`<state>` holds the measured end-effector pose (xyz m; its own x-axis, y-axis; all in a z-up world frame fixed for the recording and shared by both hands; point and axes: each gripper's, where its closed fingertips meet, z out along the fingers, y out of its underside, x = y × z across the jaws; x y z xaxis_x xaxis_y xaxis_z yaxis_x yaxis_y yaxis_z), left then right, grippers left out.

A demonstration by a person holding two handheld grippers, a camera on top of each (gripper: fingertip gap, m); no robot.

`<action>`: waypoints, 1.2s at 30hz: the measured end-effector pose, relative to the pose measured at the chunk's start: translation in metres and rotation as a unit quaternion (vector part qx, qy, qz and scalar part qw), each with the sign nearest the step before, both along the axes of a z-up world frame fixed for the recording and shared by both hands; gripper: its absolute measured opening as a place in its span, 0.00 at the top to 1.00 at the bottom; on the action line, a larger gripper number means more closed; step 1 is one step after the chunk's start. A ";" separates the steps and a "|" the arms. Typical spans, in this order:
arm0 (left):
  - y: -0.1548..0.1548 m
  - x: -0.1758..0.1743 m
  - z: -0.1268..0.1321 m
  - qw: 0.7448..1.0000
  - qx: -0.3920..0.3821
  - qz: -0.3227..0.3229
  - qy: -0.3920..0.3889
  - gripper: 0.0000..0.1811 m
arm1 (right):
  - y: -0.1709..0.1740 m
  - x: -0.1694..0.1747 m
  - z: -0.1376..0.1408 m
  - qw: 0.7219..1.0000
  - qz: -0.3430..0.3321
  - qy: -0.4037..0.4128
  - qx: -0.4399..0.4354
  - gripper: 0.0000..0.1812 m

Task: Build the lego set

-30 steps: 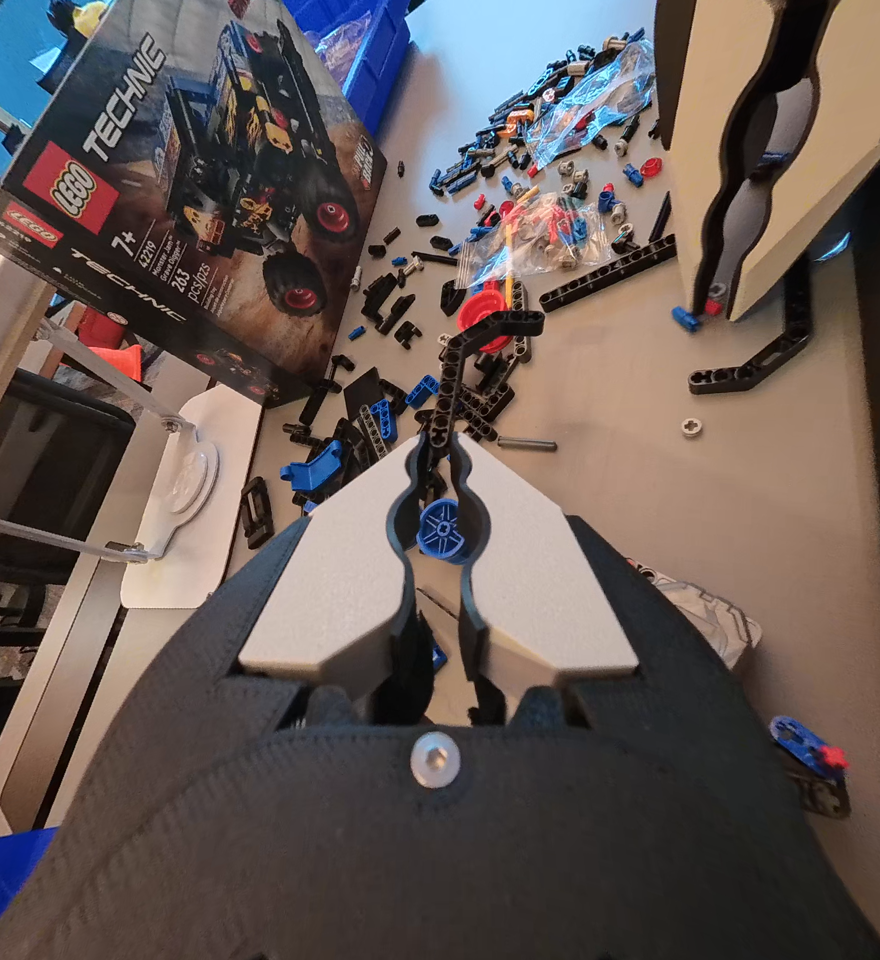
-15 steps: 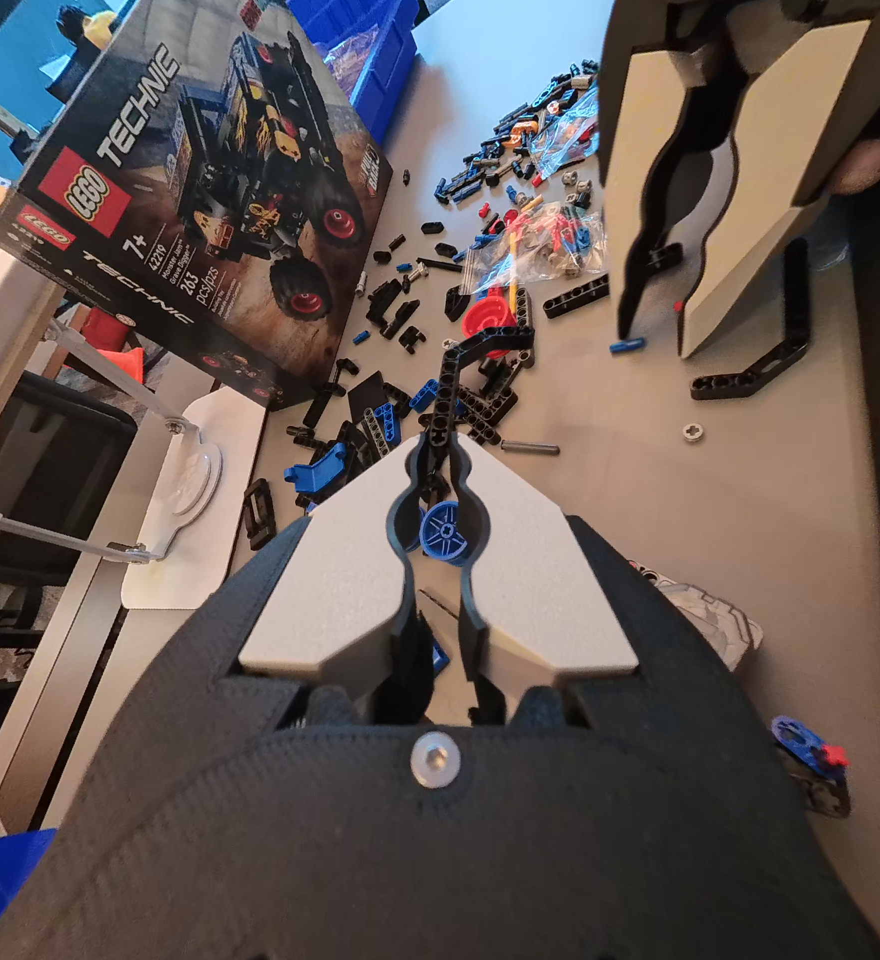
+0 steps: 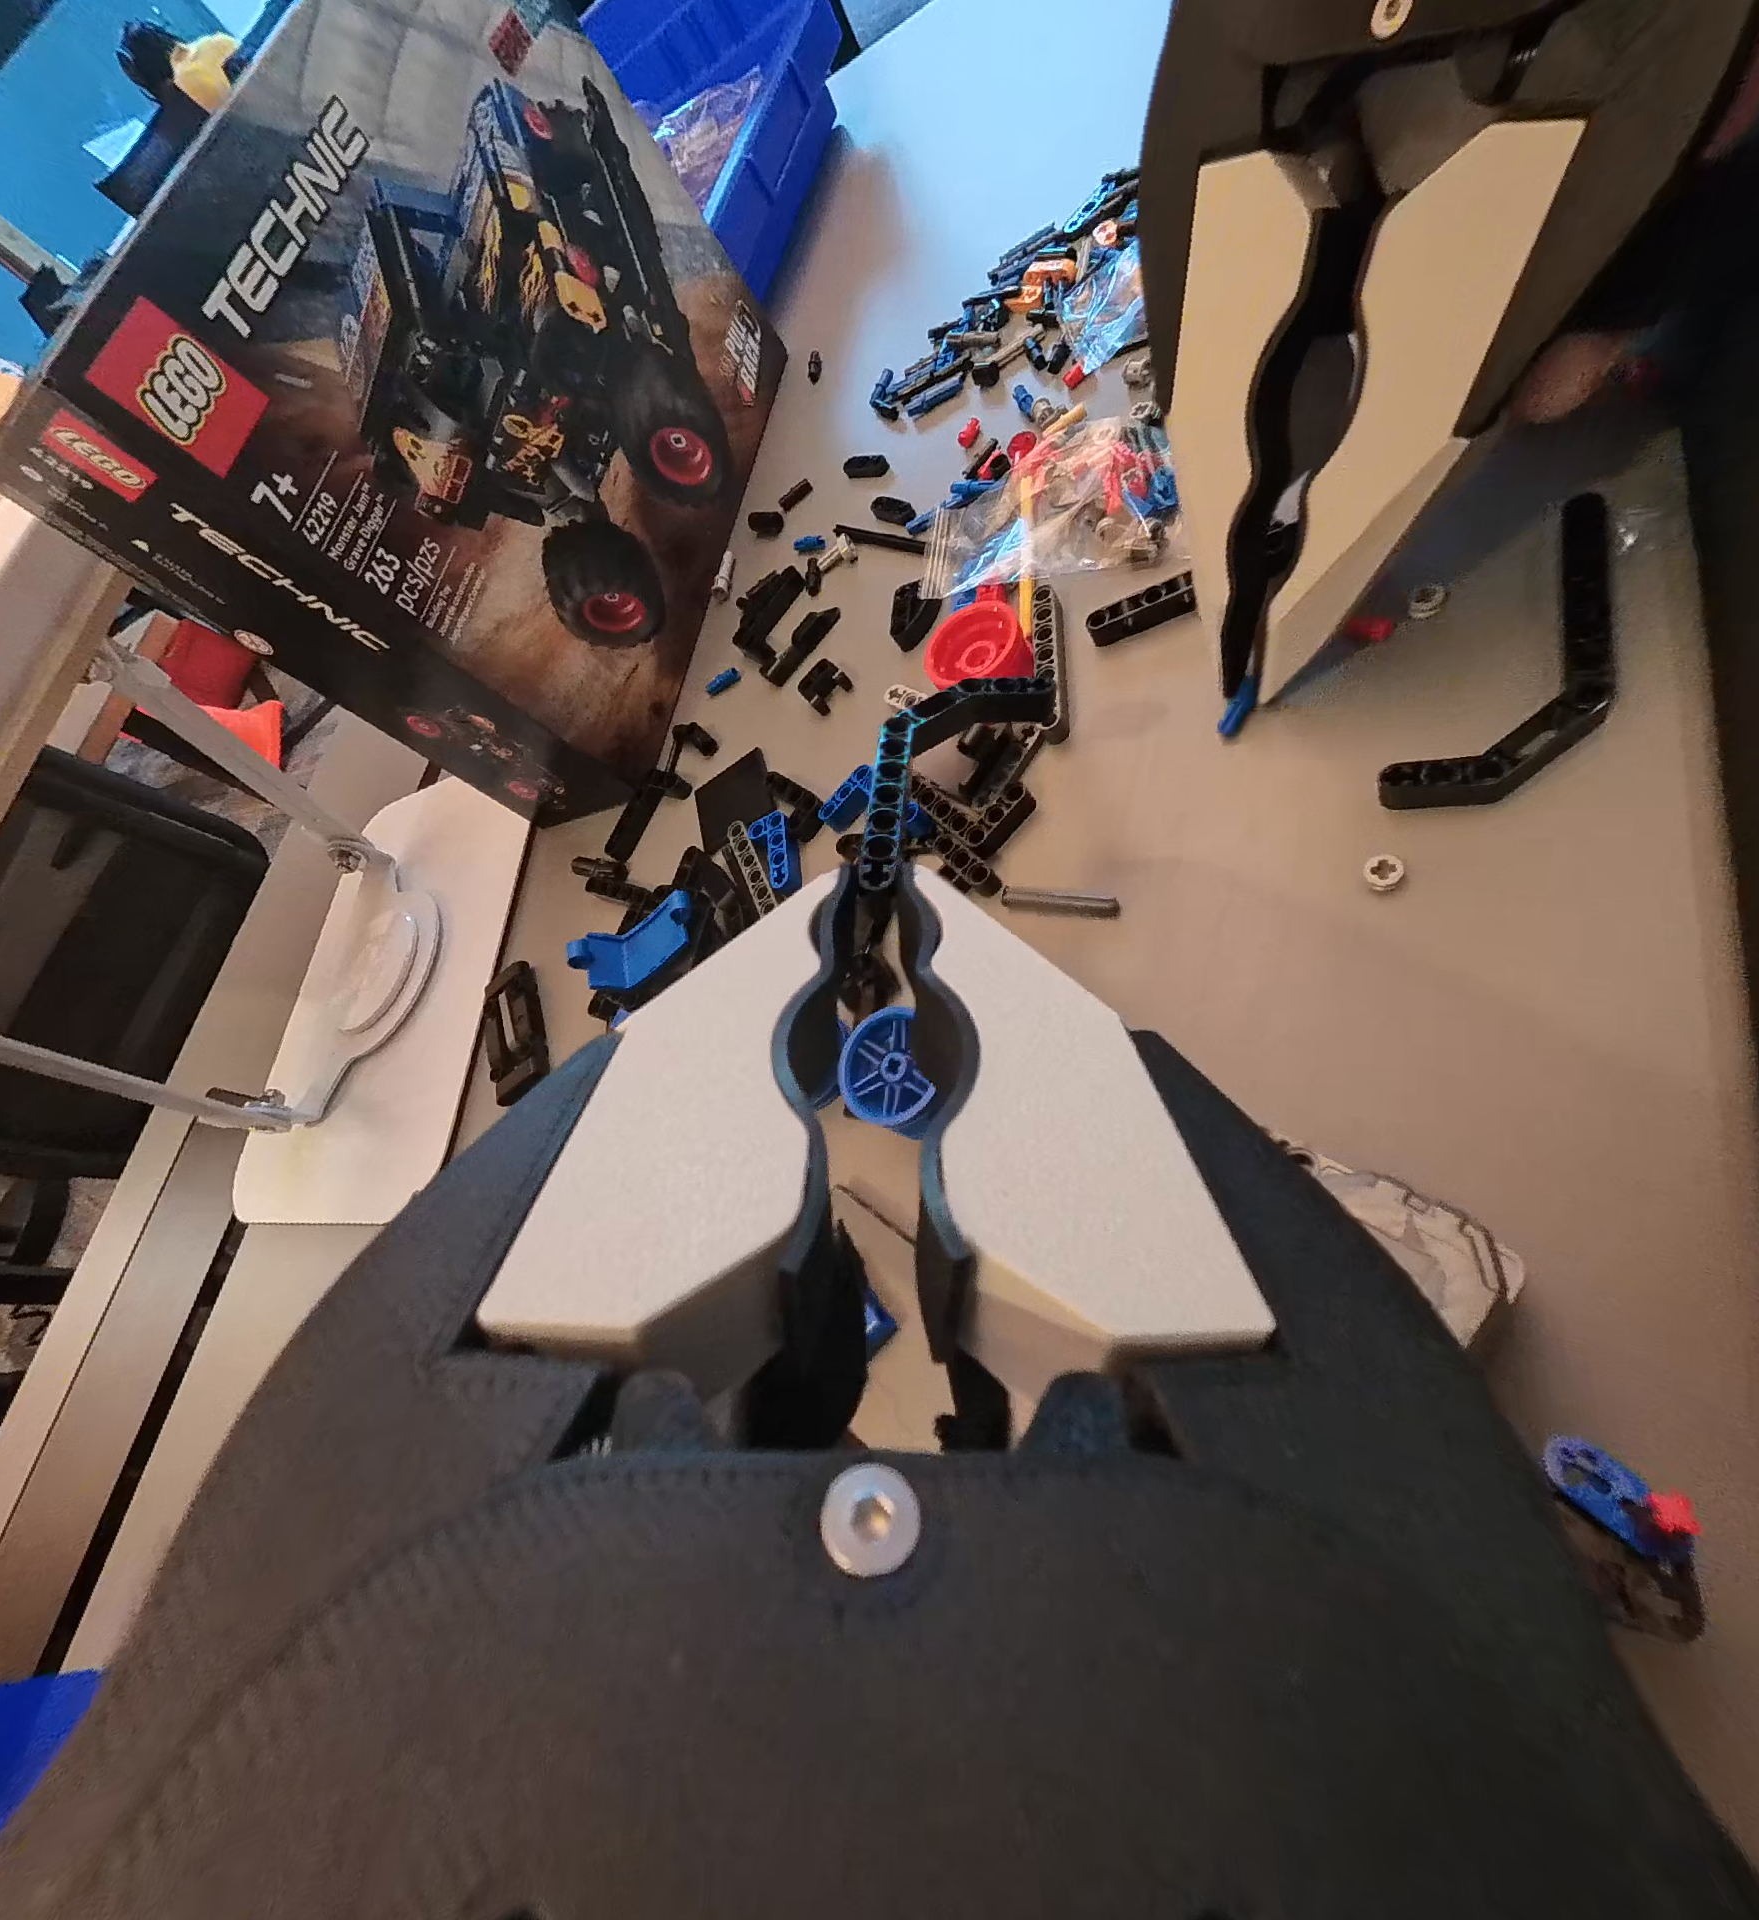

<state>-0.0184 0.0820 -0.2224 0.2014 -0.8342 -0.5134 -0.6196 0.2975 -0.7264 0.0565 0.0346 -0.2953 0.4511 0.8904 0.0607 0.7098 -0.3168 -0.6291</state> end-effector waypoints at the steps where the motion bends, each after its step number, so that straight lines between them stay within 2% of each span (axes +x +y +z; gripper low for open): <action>1: 0.000 0.001 0.000 1.000 -0.003 -0.001 -0.003 0.98 | 0.000 -0.001 0.000 1.000 0.005 0.004 0.000 0.98; 6: 0.000 0.002 0.007 0.999 -0.017 0.001 -0.033 0.98 | -0.001 -0.004 0.003 1.000 0.020 0.025 0.001 0.99; 11: -0.005 0.008 0.044 0.981 -0.093 -0.014 -0.171 0.97 | 0.003 -0.015 0.039 0.994 0.020 0.105 0.037 0.99; 14: -0.006 0.008 0.075 0.948 -0.158 -0.027 -0.277 0.98 | 0.006 -0.027 0.077 0.982 0.021 0.173 0.074 0.99; 17: -0.007 0.006 0.101 0.898 -0.227 -0.045 -0.373 0.97 | 0.010 -0.038 0.115 0.966 0.020 0.232 0.110 0.99; 22: -0.014 0.014 0.113 0.834 -0.314 -0.068 -0.448 0.97 | 0.019 -0.043 0.167 0.936 0.001 0.317 0.156 0.99; 26: -0.019 0.016 0.123 0.784 -0.363 -0.097 -0.494 0.98 | 0.022 -0.040 0.182 0.921 -0.009 0.348 0.172 0.99; 29: -0.026 0.024 0.124 0.791 -0.368 -0.117 -0.474 0.97 | 0.021 -0.040 0.193 0.912 -0.007 0.366 0.184 0.99; 36: -0.025 0.026 0.138 0.780 -0.376 -0.147 -0.478 0.97 | 0.029 -0.048 0.215 0.904 0.001 0.372 0.212 0.99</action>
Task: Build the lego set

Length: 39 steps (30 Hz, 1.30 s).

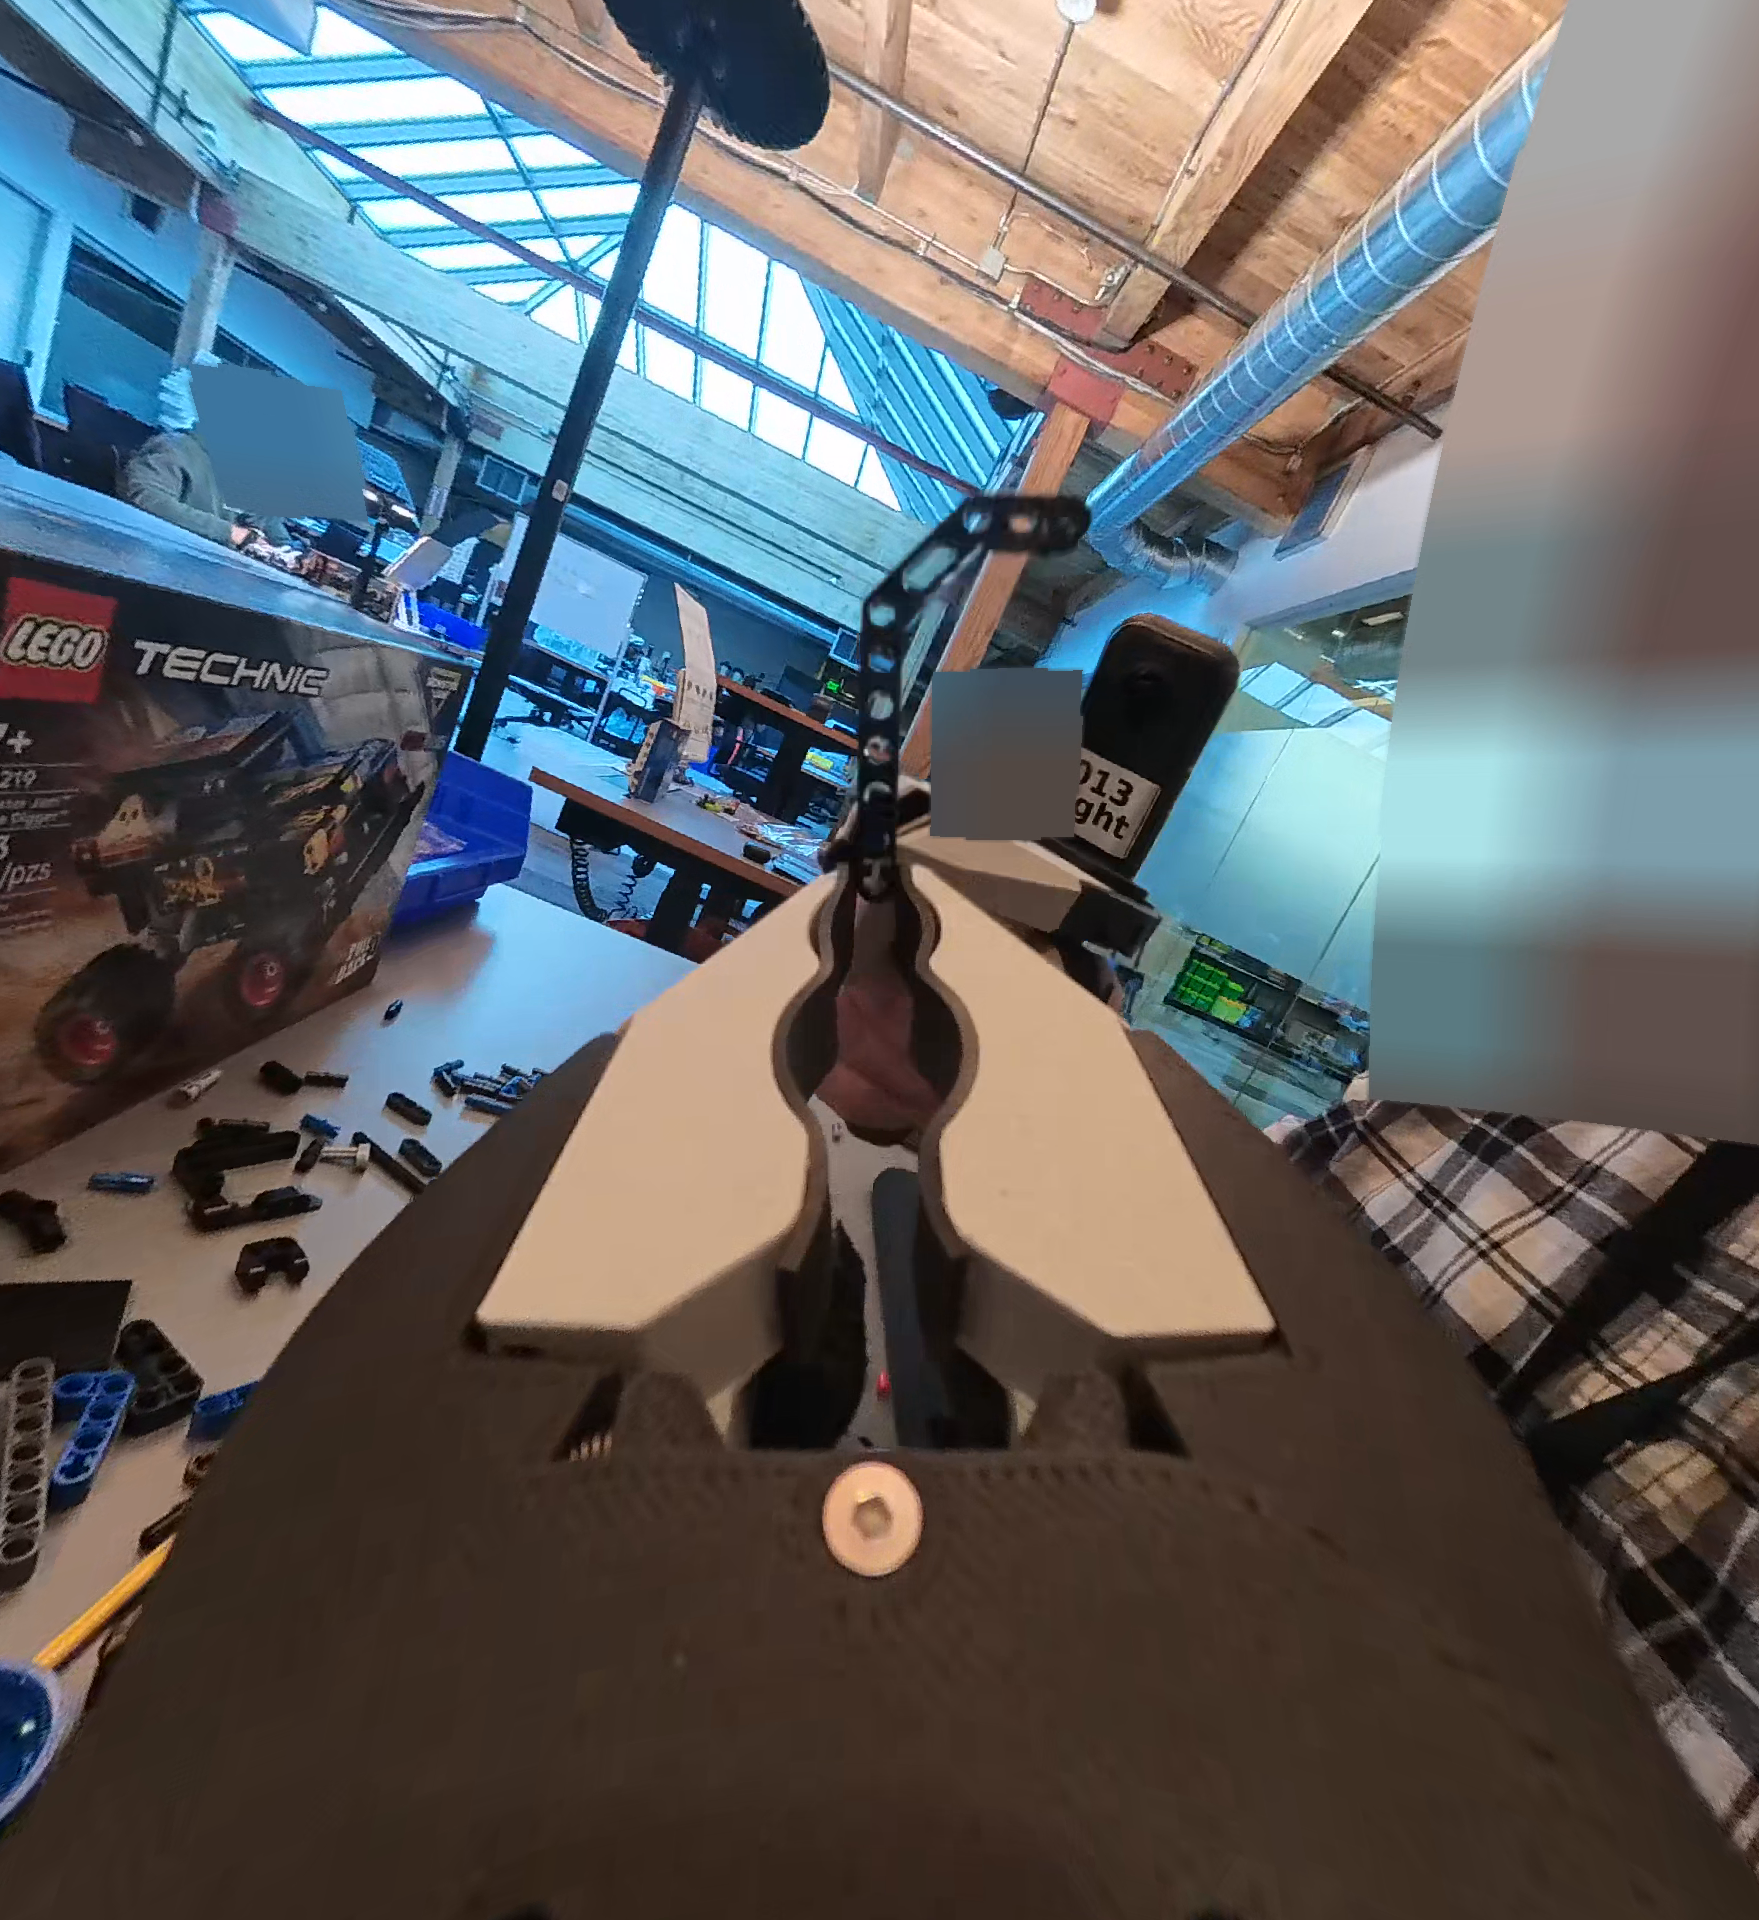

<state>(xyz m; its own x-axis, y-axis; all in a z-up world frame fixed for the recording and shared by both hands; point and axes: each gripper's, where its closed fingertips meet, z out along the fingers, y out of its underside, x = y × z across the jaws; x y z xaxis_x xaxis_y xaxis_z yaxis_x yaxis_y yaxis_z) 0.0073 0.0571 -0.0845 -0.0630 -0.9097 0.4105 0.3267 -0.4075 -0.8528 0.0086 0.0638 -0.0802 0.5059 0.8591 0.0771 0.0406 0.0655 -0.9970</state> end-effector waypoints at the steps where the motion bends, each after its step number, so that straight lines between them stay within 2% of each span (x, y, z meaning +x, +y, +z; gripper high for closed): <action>1: 0.000 0.000 0.002 1.000 0.003 0.003 -0.007 0.97 | 0.001 -0.002 0.003 1.000 0.001 -0.004 0.005 0.99; 5: 0.002 -0.009 0.009 0.999 0.012 0.009 -0.034 0.98 | 0.003 -0.009 0.011 0.998 -0.008 -0.052 0.041 0.99; 8: 0.005 -0.016 0.012 0.999 0.019 0.016 -0.033 0.98 | 0.003 -0.012 0.004 0.989 -0.017 -0.124 0.074 0.99; 12: 0.008 -0.020 0.010 0.999 0.019 0.023 -0.029 0.98 | 0.005 -0.013 -0.005 0.963 -0.046 -0.221 0.145 0.99; 19: 0.011 -0.018 0.003 0.999 0.021 0.032 -0.007 0.98 | 0.009 -0.012 -0.004 0.908 -0.098 -0.320 0.251 0.99; 27: 0.014 -0.017 -0.001 0.999 0.021 0.039 0.003 0.98 | 0.012 -0.011 -0.009 0.854 -0.119 -0.395 0.317 0.99; 39: 0.018 -0.017 -0.005 0.996 0.039 0.068 0.039 0.98 | 0.014 -0.011 -0.012 0.800 -0.120 -0.450 0.378 1.00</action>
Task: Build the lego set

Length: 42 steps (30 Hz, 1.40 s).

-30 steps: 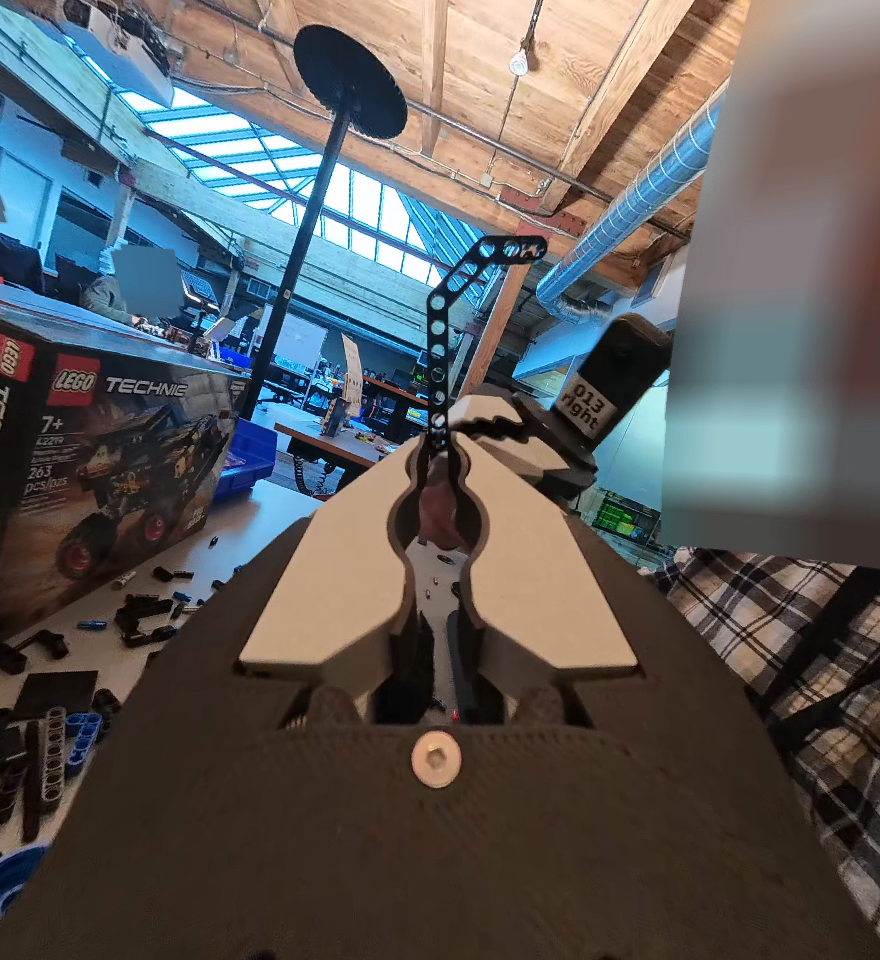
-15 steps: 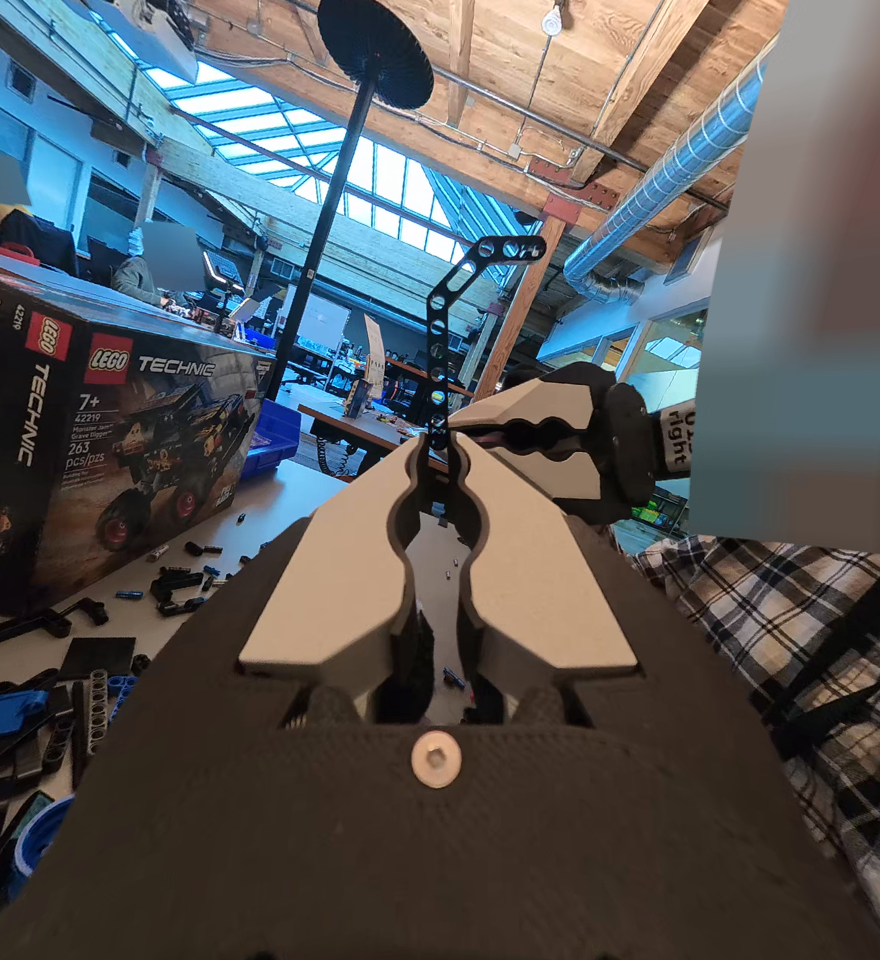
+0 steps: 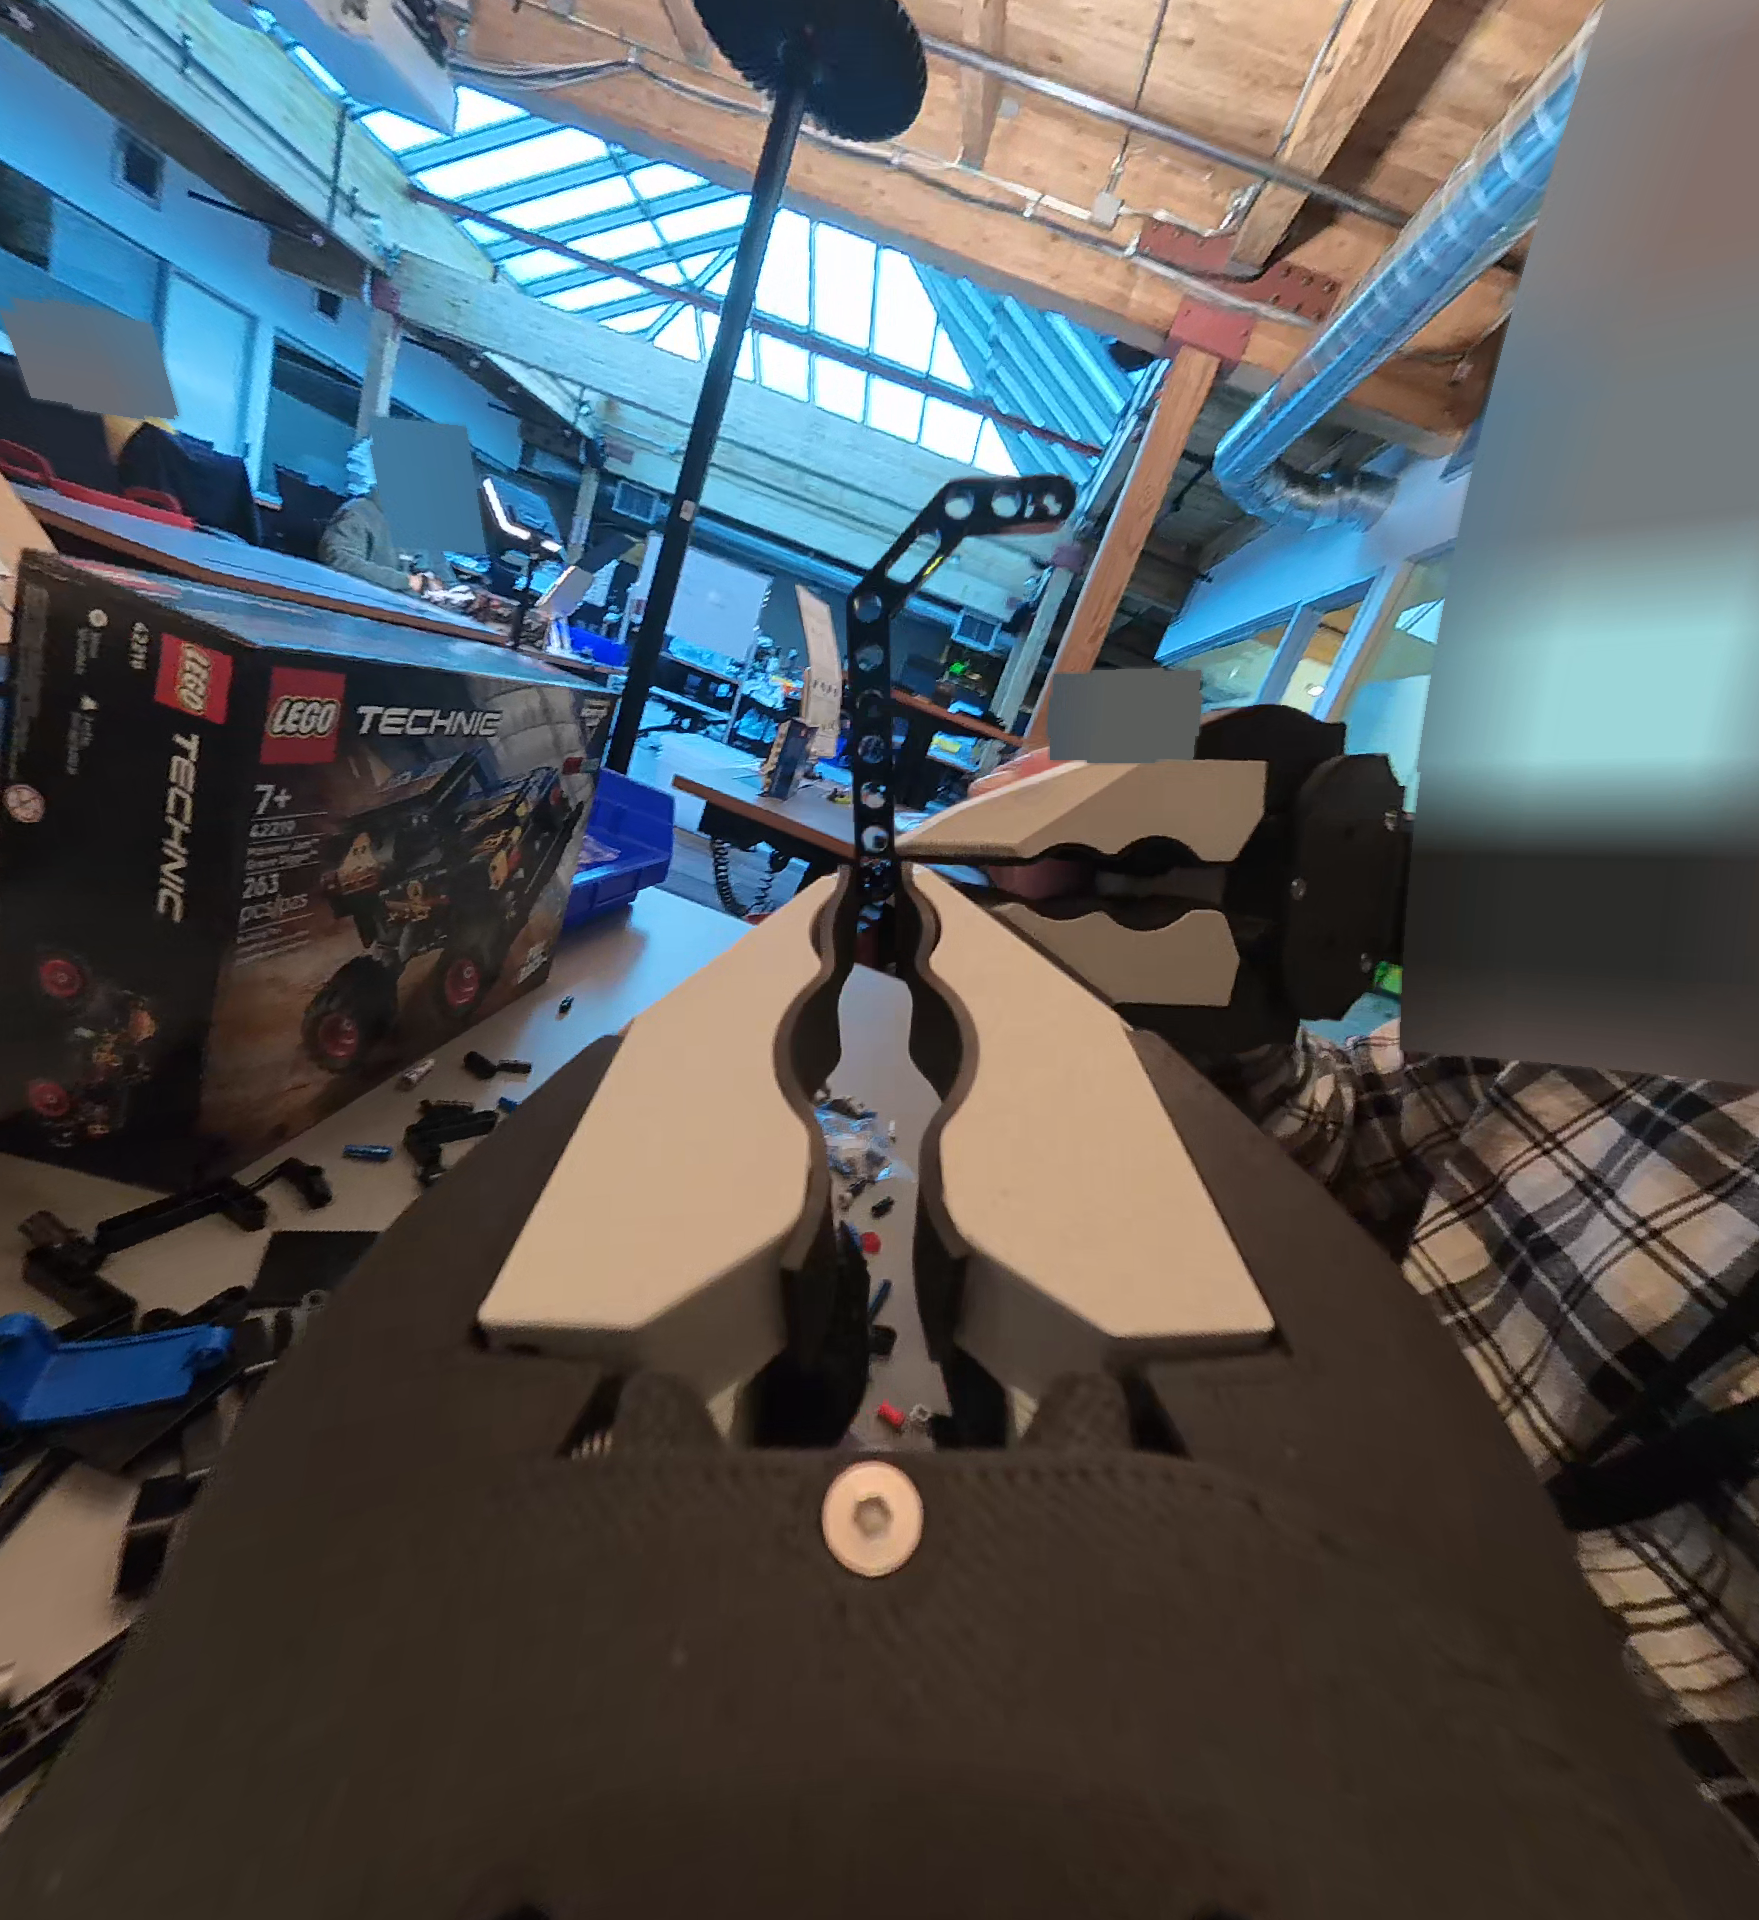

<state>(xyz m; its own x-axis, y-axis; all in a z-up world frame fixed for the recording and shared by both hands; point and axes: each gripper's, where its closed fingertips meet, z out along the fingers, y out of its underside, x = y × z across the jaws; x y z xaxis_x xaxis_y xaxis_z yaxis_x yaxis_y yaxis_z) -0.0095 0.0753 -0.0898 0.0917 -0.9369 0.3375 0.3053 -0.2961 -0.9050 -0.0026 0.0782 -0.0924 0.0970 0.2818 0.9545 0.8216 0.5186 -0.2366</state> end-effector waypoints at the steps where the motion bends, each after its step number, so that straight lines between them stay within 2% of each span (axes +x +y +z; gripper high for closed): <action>1: 0.001 0.000 0.000 1.000 0.001 0.003 0.003 0.98 | 0.001 0.000 -0.001 1.000 -0.001 -0.004 0.006 1.00; 14: 0.000 -0.004 0.007 0.997 -0.048 -0.035 -0.053 0.98 | -0.001 -0.004 0.007 0.999 0.017 0.026 0.030 1.00; 26: -0.002 -0.006 0.013 0.991 -0.080 -0.059 -0.086 0.98 | -0.003 -0.007 0.013 0.996 0.033 -0.003 0.088 0.99; 35: -0.001 -0.007 0.013 0.992 -0.076 -0.058 -0.085 0.98 | -0.003 -0.009 0.013 0.995 0.047 0.000 0.090 0.99; 42: -0.002 -0.006 0.011 0.996 -0.051 -0.045 -0.054 0.98 | -0.003 -0.008 0.013 0.994 0.055 -0.002 0.092 0.99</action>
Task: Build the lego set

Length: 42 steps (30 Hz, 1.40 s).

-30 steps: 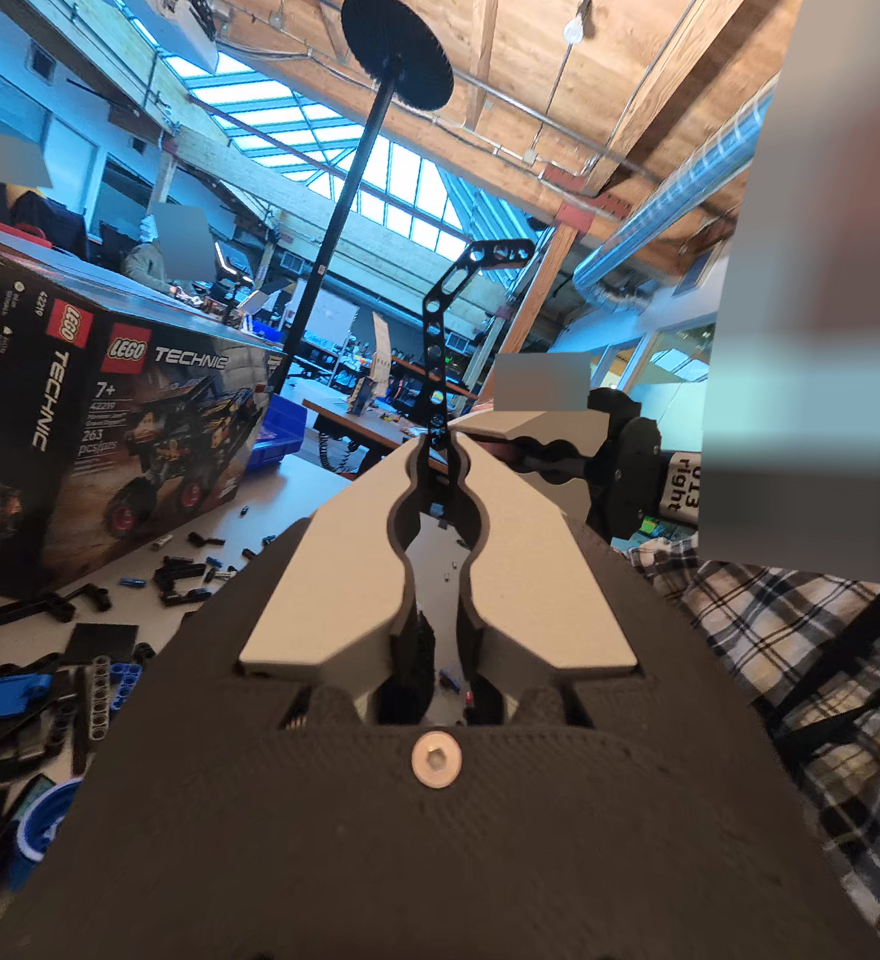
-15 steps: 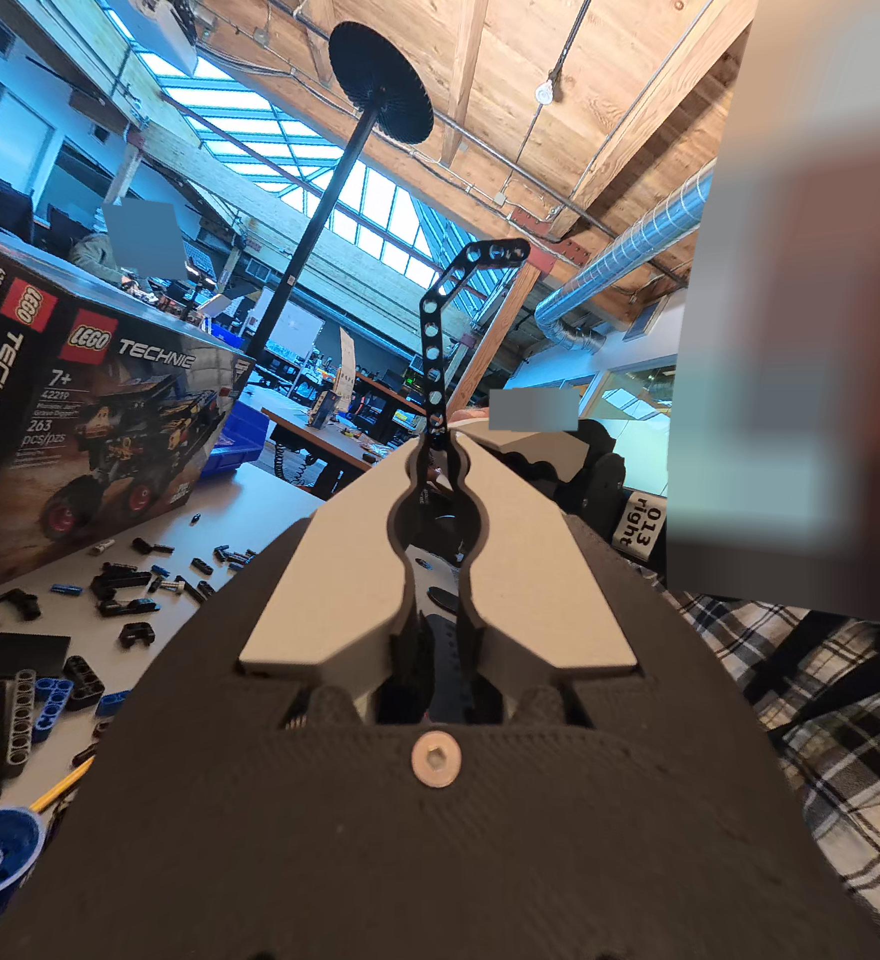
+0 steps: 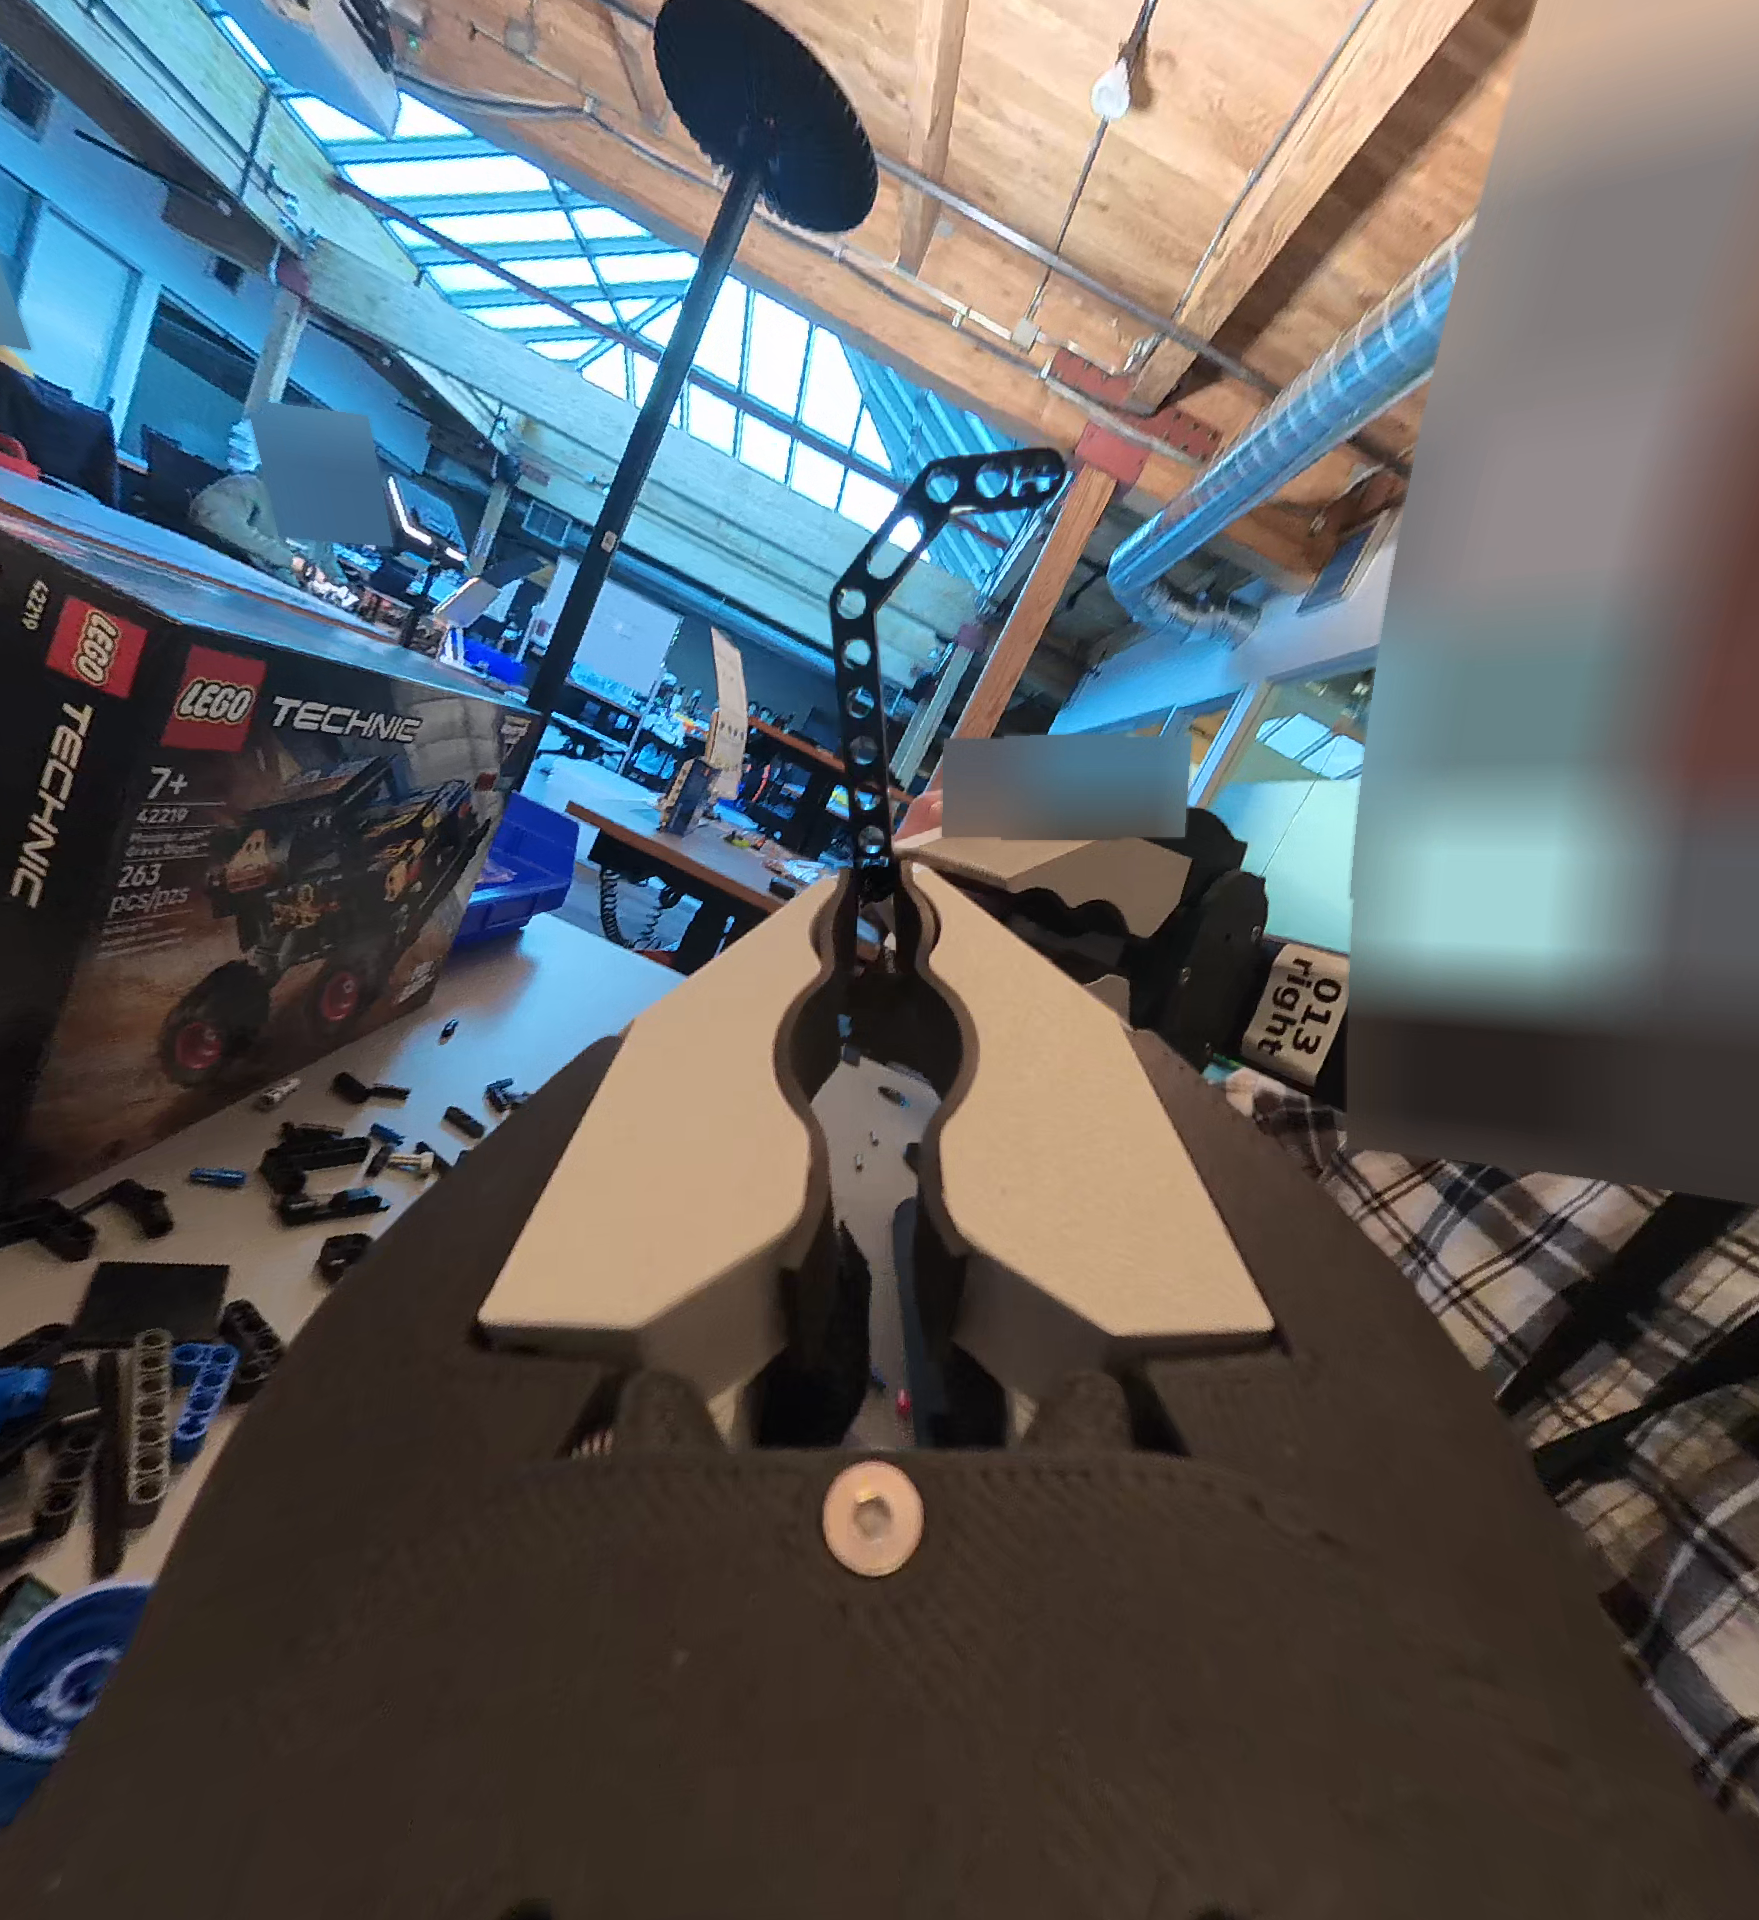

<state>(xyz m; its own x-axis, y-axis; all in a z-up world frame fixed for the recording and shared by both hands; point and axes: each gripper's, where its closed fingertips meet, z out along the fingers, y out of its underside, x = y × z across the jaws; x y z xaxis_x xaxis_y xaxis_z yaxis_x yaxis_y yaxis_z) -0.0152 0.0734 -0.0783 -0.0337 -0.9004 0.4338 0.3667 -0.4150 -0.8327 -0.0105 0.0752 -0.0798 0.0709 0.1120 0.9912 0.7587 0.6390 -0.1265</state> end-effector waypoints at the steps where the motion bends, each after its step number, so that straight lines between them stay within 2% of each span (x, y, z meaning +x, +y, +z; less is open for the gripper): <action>1: 0.000 0.000 0.000 1.000 0.002 0.000 0.005 0.98 | 0.000 0.000 0.000 1.000 0.003 -0.002 0.000 0.99; 26: -0.005 0.005 -0.014 0.997 0.017 -0.029 0.069 0.98 | -0.005 0.004 -0.011 0.997 0.049 -0.065 0.009 1.00; 42: -0.007 0.003 -0.004 0.999 0.003 -0.033 0.008 0.98 | -0.009 0.002 -0.003 0.999 0.050 -0.015 -0.002 0.98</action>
<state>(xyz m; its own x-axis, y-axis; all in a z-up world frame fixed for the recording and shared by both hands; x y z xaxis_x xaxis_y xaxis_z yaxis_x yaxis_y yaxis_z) -0.0125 0.0669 -0.0826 -0.0854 -0.8990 0.4295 0.3257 -0.4326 -0.8407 -0.0090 0.0665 -0.0824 0.0302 0.1219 0.9921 0.6940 0.7117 -0.1086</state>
